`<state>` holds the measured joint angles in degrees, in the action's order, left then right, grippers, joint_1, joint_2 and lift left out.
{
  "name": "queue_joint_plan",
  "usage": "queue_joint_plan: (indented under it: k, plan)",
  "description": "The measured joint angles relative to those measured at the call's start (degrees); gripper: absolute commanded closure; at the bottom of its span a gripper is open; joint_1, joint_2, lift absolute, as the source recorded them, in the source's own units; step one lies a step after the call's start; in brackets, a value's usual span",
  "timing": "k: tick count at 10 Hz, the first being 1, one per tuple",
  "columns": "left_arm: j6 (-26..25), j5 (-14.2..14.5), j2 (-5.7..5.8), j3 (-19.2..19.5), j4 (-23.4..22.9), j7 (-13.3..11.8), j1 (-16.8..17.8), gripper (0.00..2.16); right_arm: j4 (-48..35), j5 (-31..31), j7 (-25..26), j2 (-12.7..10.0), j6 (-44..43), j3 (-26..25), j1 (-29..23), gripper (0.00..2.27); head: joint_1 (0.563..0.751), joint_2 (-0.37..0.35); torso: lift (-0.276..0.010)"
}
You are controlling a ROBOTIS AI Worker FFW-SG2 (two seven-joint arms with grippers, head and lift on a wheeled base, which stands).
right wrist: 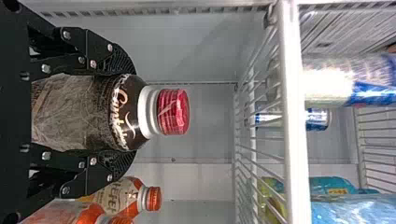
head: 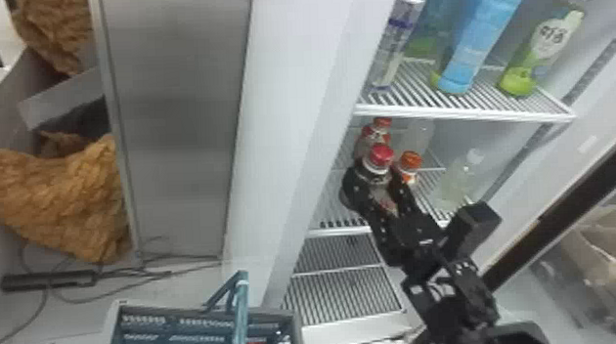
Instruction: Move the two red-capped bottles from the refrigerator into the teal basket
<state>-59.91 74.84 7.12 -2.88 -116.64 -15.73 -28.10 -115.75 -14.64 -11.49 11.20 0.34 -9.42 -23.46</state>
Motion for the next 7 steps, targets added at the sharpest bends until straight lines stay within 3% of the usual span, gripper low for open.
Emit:
queue_joint_plan:
  k: [3,7]
  plan:
    - [0.00,-0.01,0.00,0.14,0.00,-0.09,-0.33,1.16,-7.04,-0.04,-3.30,-1.12,2.50,-3.80,-6.67,0.70,0.695,-0.350,-0.224]
    - [-0.11,-0.11,0.00,0.30,-0.10,-0.18,-0.65,1.16,-18.97,-0.48,-7.10,-2.09,12.54,-6.43,-17.27,0.70,0.695,-0.350,-0.224]
